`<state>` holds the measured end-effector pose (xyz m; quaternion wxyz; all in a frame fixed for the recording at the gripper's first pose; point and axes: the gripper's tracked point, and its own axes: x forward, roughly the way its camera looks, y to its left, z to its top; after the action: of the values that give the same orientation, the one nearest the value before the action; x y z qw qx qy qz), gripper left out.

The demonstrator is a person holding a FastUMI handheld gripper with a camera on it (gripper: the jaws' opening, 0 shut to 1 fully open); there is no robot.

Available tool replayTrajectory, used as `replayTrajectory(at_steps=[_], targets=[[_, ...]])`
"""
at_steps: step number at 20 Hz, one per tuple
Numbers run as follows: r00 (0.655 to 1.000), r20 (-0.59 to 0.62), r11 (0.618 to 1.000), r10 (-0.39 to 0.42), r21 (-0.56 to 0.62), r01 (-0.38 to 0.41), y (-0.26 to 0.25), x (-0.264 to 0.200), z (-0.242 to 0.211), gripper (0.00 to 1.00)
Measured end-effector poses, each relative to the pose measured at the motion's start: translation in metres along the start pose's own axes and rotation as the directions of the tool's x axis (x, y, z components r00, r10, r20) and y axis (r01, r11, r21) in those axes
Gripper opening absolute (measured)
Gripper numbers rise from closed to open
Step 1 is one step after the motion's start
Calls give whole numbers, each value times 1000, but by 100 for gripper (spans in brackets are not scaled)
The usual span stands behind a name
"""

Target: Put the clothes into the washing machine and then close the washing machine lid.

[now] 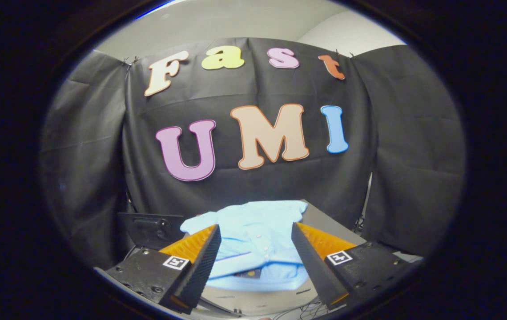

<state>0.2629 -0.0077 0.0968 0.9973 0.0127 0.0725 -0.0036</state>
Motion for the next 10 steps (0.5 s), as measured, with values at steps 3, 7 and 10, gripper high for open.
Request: replayTrajectory(at_steps=[3,7,10], targets=[[996,-87,1000,2,21,0,6,51,-11,97],[971,-240,1000,-15,-24,10,16,106,-35,95],[929,-362,996,-73,-70,51,8,124,-66,96]])
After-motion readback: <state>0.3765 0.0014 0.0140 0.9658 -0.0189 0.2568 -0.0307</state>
